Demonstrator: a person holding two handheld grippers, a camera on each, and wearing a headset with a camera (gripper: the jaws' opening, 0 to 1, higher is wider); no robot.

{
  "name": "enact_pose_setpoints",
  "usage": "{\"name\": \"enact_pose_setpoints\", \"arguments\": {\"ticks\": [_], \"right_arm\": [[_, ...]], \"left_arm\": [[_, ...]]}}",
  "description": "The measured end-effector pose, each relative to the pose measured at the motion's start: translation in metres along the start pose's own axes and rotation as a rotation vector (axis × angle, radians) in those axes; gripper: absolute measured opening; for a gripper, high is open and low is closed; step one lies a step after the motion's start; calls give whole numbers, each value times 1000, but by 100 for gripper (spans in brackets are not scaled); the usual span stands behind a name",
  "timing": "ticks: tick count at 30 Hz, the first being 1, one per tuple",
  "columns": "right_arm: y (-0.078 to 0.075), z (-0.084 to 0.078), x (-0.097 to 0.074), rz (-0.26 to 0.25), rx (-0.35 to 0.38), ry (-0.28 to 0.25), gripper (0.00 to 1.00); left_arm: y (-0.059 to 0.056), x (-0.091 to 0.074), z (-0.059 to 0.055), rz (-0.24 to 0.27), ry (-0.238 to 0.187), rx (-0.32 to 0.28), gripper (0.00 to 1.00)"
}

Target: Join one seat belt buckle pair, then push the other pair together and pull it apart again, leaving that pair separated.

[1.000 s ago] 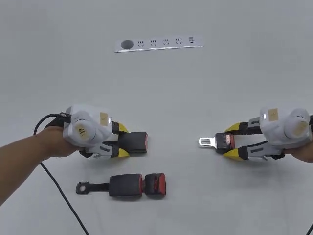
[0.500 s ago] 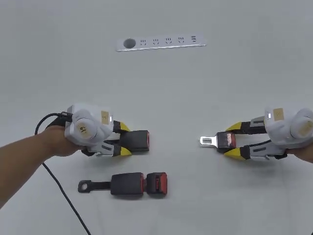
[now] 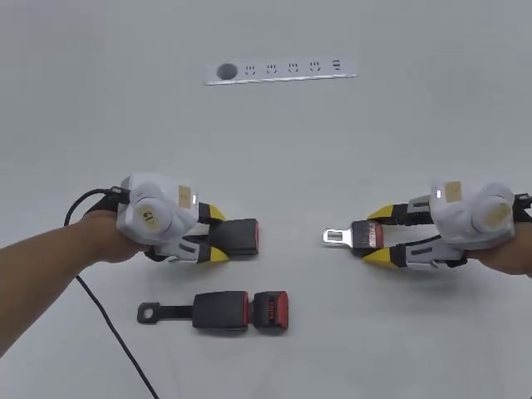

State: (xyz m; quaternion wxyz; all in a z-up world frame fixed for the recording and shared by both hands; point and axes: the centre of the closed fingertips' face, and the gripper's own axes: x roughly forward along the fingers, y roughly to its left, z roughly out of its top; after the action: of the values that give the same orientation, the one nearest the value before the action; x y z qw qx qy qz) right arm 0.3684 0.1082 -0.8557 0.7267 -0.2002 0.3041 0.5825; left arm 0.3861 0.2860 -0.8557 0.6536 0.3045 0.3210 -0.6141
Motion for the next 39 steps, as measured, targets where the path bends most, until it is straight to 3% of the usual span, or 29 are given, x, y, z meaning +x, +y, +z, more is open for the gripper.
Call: {"name": "enact_pose_setpoints", "arguments": {"ticks": [27, 32, 38, 39], "right_arm": [[13, 50, 59, 58, -13, -95, 36], [13, 55, 67, 59, -40, -83, 36], [17, 66, 78, 71, -19, -95, 36], [12, 65, 78, 57, -76, -69, 36]], "left_arm": [[3, 3, -3, 0, 26, 1, 34], [4, 3, -4, 0, 31, -2, 34], [4, 4, -3, 0, 36, 2, 33], [4, 4, -3, -2, 39, 7, 33]]}}
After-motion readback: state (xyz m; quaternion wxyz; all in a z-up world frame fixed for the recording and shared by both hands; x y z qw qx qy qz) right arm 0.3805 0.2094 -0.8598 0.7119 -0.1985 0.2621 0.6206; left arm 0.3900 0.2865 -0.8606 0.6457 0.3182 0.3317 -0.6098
